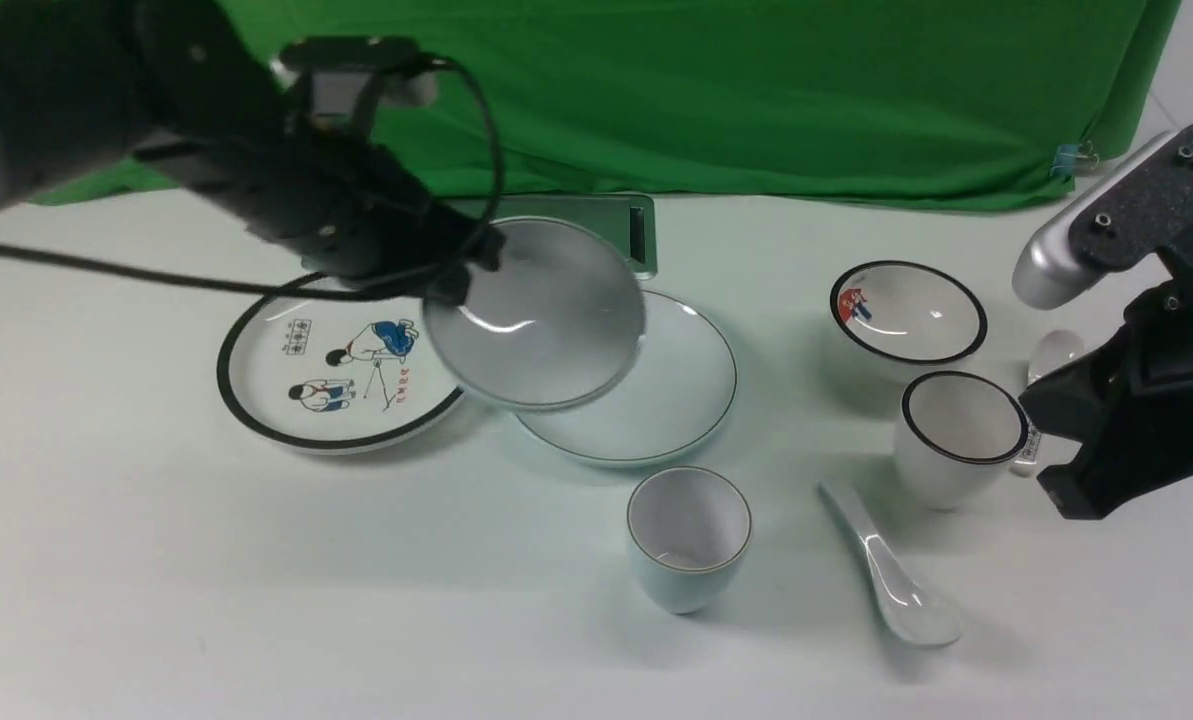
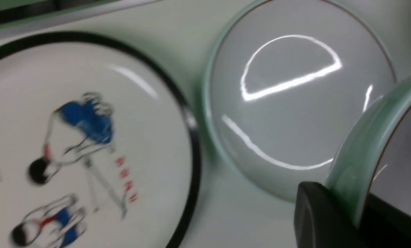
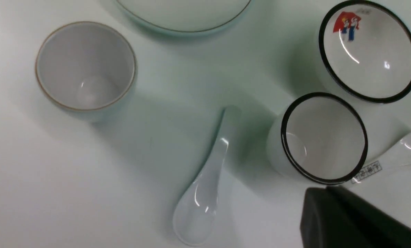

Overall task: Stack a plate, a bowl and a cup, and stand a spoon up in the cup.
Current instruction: Use the left arm to put the blue rice bowl into the blue large plate in the middle

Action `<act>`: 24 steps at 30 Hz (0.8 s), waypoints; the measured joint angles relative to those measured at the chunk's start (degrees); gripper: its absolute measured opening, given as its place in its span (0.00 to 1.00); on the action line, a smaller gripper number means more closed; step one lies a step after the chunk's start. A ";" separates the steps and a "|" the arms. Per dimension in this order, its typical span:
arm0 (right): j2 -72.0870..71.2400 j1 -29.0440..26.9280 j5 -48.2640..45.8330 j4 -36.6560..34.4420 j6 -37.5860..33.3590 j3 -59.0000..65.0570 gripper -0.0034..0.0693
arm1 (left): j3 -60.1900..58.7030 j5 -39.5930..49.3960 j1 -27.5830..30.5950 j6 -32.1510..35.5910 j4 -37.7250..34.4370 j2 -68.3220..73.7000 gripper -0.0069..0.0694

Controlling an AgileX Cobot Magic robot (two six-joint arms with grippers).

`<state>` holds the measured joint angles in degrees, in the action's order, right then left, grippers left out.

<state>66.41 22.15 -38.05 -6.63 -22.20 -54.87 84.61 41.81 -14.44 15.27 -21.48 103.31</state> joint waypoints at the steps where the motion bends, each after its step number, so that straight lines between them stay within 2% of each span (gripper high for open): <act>1: 0.00 0.00 0.00 0.00 0.00 0.00 0.08 | 0.50 0.12 -0.33 0.00 -0.18 0.51 0.08; 3: 0.00 0.00 -0.56 0.00 0.49 0.00 0.08 | 7.61 1.13 -1.15 -0.53 -1.84 7.94 0.08; 8: 0.00 0.00 -2.03 0.00 1.46 0.00 0.08 | 17.05 2.87 -1.01 -1.22 -2.13 18.00 0.08; 15: 0.14 0.00 -1.45 0.00 2.63 0.00 0.09 | 21.88 5.40 -1.01 -1.71 -2.06 25.18 0.10; 19: 1.02 0.00 -1.88 0.00 2.75 -0.22 0.09 | 21.96 5.58 -1.01 -1.99 -1.57 25.53 0.19; 20: 1.91 0.00 -2.75 0.00 2.75 -0.87 0.09 | 22.72 5.86 -1.01 -2.91 -0.71 25.53 0.27; 22: 2.71 0.00 -3.18 0.01 2.75 -1.40 0.10 | 23.35 6.53 -1.01 -3.31 -0.15 25.53 0.34; 23: 3.97 0.00 -3.76 0.01 2.75 -2.16 0.11 | 24.80 8.42 -1.01 -3.53 0.72 25.59 0.45; 24: 4.66 0.00 -4.02 0.01 2.75 -2.74 0.12 | 25.98 9.65 -1.01 -3.66 1.14 25.35 0.50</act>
<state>71.07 22.15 -42.06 -6.62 -19.45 -57.62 110.59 51.47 -15.45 11.61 -20.34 128.66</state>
